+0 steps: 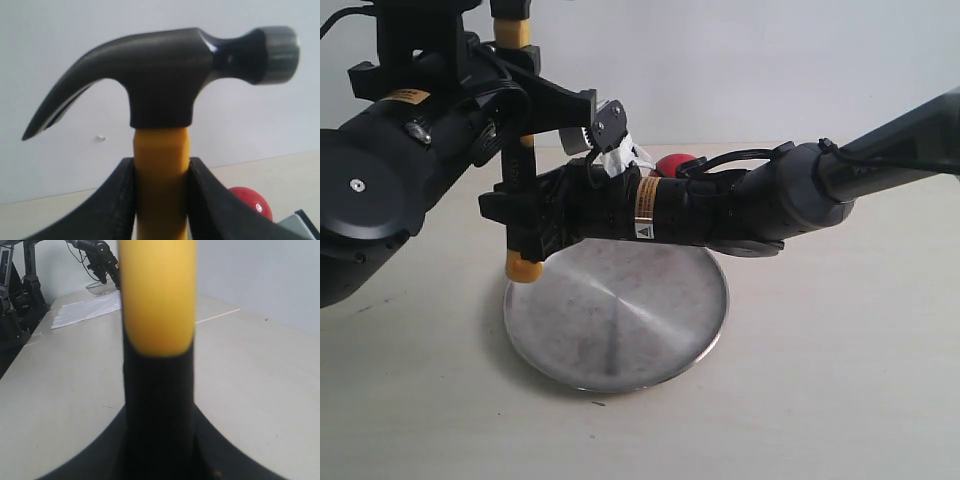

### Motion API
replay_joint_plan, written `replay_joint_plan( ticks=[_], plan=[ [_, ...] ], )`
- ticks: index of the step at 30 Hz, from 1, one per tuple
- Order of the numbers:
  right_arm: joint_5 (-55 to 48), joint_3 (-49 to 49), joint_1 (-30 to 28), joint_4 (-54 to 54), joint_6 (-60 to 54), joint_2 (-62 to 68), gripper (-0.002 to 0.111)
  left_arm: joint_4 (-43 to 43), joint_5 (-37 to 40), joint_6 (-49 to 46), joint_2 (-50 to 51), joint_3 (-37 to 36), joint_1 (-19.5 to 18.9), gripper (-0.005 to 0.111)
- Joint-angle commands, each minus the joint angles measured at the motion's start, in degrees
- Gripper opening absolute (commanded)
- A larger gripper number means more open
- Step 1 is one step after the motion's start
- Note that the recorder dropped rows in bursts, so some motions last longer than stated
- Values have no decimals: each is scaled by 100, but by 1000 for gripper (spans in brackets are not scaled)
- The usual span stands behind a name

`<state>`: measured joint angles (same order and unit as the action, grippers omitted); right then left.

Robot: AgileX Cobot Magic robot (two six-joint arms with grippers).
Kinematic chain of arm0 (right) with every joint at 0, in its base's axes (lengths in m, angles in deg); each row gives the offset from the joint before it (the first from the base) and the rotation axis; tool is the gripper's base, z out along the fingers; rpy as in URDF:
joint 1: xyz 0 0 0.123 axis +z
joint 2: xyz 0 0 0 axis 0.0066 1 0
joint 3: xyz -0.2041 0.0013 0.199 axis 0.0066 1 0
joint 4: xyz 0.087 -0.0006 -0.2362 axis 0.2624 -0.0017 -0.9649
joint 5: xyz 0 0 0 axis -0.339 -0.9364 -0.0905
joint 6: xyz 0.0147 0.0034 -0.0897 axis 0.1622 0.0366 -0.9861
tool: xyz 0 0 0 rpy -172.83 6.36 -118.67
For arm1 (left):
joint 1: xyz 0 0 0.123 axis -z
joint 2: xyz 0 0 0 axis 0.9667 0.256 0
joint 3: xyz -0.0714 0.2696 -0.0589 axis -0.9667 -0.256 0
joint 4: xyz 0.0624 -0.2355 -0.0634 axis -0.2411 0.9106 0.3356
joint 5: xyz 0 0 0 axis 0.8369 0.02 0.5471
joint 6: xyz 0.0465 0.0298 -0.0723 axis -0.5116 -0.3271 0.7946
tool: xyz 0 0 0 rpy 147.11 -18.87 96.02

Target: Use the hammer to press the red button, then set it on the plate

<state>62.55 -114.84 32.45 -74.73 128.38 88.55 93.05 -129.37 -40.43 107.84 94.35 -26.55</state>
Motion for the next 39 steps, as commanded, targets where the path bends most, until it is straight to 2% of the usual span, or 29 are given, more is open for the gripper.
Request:
replay_joint_plan(
  ticks=[1, 4, 6, 13, 18, 23, 31, 36, 39],
  plan=[
    [-71, -36, -12, 58, 61, 1, 0, -123, -367, -112, -59, 77, 13, 0],
    [-71, -36, -12, 69, 73, 1, 0, -123, -367, -112, -59, 77, 13, 1],
    [-71, -36, -12, 106, 92, 1, 0, -123, -367, -112, -59, 77, 13, 7],
    [-71, -36, -12, 325, 101, 1, 0, -123, -377, -168, -59, 77, 13, 57],
    [-49, -36, -12, 516, 101, 1, 0, -123, -393, -564, -59, 77, 13, 78],
    [52, -36, -12, 620, 88, 1, 0, -35, -513, -727, -59, 77, 13, 81],
    [-56, -36, -79, 648, 237, -171, 0, 716, -1594, -1670, -59, 77, 13, 81],
    [-527, -36, -87, 447, 459, -305, 0, 1003, -1596, -1790, -227, 77, 1, 81],
    [-555, -36, -87, 348, 602, -305, 0, 1344, -1206, -1889, -572, 77, -240, 81]
  ],
)
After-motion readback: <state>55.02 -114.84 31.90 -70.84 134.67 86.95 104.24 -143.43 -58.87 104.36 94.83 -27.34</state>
